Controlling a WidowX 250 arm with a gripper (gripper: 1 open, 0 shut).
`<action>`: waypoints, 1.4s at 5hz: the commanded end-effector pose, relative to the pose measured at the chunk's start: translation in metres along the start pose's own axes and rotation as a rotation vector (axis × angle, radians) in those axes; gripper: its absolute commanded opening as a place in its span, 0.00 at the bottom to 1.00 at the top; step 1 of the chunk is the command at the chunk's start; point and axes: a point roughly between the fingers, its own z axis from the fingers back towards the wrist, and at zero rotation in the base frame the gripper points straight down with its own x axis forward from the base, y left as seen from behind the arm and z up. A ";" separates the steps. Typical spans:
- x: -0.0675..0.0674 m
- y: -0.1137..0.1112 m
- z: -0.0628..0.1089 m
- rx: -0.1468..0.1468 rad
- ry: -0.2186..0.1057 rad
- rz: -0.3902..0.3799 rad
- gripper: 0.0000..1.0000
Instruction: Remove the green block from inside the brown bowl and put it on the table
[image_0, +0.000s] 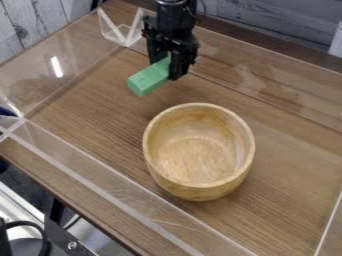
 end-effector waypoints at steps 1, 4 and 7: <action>0.012 0.012 0.012 0.027 -0.063 0.012 0.00; 0.016 0.014 0.002 0.021 -0.066 0.015 0.00; 0.016 0.014 0.004 0.018 -0.078 0.030 0.00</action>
